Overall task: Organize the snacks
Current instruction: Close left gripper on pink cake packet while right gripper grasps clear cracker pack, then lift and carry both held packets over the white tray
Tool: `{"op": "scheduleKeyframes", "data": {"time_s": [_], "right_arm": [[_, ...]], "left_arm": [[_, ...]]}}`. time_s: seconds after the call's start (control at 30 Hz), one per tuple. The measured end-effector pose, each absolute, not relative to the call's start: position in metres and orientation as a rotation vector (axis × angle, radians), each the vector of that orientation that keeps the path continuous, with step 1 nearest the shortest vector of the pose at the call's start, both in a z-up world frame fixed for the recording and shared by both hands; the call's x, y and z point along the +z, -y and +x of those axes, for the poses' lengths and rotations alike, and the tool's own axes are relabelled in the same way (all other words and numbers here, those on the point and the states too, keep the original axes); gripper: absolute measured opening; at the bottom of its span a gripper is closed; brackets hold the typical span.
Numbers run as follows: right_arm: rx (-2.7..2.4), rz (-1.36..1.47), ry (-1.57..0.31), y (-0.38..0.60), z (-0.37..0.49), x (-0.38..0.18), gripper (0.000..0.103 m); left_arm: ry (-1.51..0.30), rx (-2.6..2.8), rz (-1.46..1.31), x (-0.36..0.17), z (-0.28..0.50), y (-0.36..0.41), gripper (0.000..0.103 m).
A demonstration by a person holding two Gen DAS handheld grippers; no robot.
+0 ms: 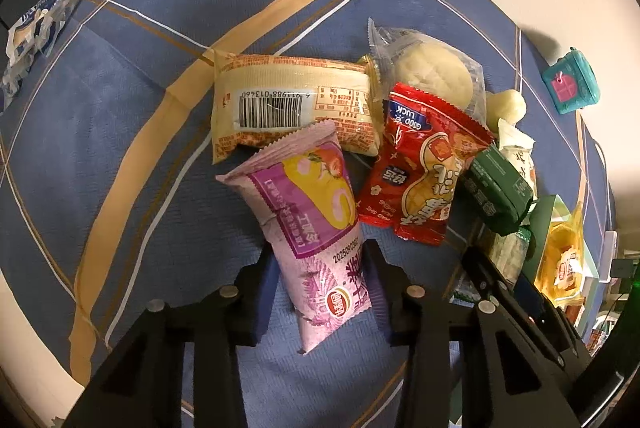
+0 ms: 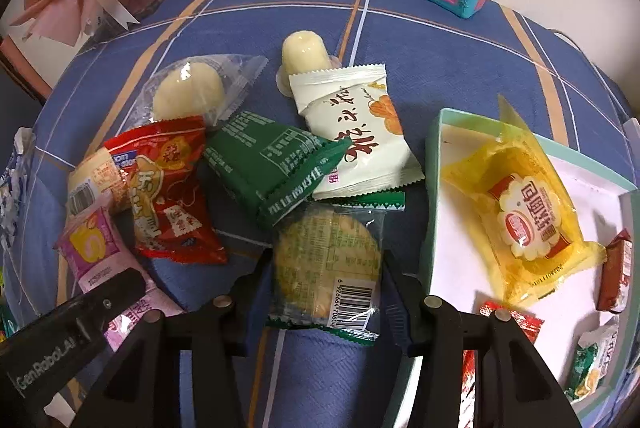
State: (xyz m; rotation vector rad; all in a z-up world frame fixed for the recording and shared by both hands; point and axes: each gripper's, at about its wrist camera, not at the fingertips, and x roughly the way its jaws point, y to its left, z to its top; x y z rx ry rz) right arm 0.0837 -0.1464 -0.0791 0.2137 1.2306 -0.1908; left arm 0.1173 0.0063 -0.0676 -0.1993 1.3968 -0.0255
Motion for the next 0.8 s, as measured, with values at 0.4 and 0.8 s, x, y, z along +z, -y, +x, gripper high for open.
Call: {"op": "scheduleKeyframes", "data": {"time_s": [0.4,0.8], "right_arm": [[-0.190,0.225,-1.217,0.145,0.058,-0.059,0.053],[-0.186,0.237,-1.164,0.153,0.029,-0.026,0.053]], "left_arm": [[-1.334,-0.058,-0.244,-0.039,0.110,-0.013,0.041],[-1.260,-0.091,-0.259,-0.006,0.100,-0.017,0.041]]}}
